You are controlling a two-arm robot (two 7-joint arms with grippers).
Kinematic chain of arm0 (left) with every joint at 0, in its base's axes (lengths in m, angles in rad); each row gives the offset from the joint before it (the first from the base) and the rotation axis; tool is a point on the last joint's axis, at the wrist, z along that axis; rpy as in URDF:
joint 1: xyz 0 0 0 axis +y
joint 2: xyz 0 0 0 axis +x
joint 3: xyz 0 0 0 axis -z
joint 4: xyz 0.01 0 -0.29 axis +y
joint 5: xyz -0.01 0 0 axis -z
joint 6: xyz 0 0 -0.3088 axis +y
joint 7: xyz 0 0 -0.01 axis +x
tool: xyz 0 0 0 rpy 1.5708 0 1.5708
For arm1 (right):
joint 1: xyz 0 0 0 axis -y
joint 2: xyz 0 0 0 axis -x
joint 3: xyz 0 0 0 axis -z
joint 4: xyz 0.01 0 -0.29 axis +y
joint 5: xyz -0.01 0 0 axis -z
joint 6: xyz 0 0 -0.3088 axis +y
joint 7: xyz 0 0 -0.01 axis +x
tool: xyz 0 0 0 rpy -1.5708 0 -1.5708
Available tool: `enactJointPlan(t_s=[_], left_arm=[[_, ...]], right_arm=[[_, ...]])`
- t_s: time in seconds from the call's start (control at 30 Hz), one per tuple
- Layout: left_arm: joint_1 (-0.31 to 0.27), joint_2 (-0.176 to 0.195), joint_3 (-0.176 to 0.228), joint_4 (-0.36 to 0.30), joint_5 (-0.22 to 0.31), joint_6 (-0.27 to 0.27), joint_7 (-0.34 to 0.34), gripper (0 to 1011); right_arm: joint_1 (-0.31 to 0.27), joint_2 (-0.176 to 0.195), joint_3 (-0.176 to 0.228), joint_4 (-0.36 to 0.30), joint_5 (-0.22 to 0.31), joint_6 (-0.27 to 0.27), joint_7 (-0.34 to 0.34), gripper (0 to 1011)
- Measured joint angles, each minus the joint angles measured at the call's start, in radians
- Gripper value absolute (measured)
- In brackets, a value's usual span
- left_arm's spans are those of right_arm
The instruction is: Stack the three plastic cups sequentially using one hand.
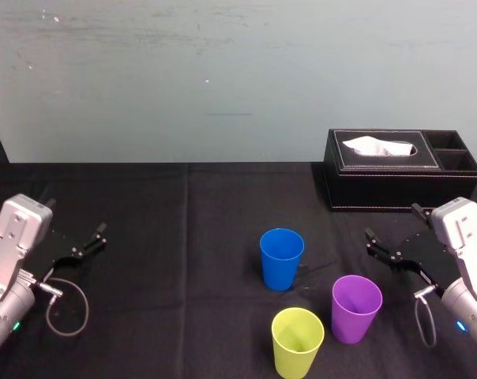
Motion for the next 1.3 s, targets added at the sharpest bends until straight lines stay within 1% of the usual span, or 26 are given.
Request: enactJointPlan(t_s=[1.3], left_arm=[[0.000, 0.000, 0.000, 0.000, 0.000, 0.000, 0.000, 1000]], right_arm=[[0.000, 0.000, 0.000, 0.000, 0.000, 0.000, 0.000, 1000]])
